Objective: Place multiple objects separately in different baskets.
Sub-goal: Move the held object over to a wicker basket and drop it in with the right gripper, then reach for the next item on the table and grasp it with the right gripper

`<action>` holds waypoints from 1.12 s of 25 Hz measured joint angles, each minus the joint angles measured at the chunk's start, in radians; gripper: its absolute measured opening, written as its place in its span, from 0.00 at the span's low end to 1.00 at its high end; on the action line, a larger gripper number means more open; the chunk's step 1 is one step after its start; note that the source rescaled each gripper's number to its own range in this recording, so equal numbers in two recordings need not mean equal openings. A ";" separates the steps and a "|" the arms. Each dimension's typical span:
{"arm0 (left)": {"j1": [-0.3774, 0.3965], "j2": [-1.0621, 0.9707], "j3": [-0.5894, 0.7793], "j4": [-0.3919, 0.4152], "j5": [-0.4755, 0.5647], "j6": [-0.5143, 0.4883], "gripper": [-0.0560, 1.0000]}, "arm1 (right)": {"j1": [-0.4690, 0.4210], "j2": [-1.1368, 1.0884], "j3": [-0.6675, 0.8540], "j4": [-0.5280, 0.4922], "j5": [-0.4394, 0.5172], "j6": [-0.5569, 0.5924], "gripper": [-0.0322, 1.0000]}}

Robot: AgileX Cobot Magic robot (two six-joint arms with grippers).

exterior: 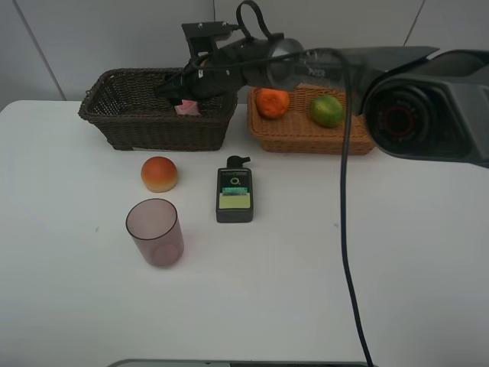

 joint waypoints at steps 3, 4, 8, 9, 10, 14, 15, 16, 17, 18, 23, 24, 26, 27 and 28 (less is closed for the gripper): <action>0.000 0.000 0.000 0.000 0.000 0.000 0.93 | 0.000 0.000 0.000 0.000 0.028 0.000 0.66; 0.000 0.000 0.000 0.000 0.000 0.000 0.93 | 0.000 -0.004 0.000 0.001 0.043 0.000 0.66; 0.000 0.000 0.000 0.000 0.000 0.000 0.93 | 0.000 -0.042 0.000 0.002 0.099 0.000 0.76; 0.000 0.000 0.000 0.000 0.000 0.000 0.93 | 0.000 -0.055 0.000 0.002 0.118 0.000 0.80; 0.000 0.000 0.000 0.000 0.000 0.000 0.93 | 0.000 -0.072 0.000 0.002 0.138 0.000 0.83; 0.000 0.000 0.000 0.000 0.000 0.000 0.93 | 0.000 -0.129 0.000 0.001 0.266 0.000 0.89; 0.000 0.000 0.000 0.000 0.000 0.000 0.93 | 0.000 -0.141 0.000 0.002 0.310 0.000 0.89; 0.000 0.000 0.000 0.000 0.000 0.000 0.93 | 0.000 -0.152 0.000 0.006 0.354 0.000 0.89; 0.000 0.000 0.000 0.000 0.000 0.000 0.93 | 0.000 -0.163 0.000 0.020 0.392 0.000 0.89; 0.000 0.000 0.000 0.000 0.000 0.000 0.93 | 0.000 -0.175 0.000 0.039 0.438 0.000 0.89; 0.000 0.000 0.000 0.000 0.000 0.000 0.93 | 0.000 -0.225 0.004 0.118 0.619 0.000 0.89; 0.000 0.000 0.000 0.000 0.000 0.000 0.93 | 0.000 -0.239 0.013 0.125 0.641 0.003 0.89; 0.000 0.000 0.000 0.000 0.000 0.000 0.93 | 0.003 -0.273 0.063 0.129 0.666 0.025 0.89; 0.000 0.000 0.000 0.000 0.000 0.000 0.93 | 0.005 -0.288 0.098 0.129 0.668 0.041 0.89; 0.000 0.000 0.000 0.000 0.000 0.000 0.93 | 0.005 -0.309 0.132 0.129 0.667 0.054 0.89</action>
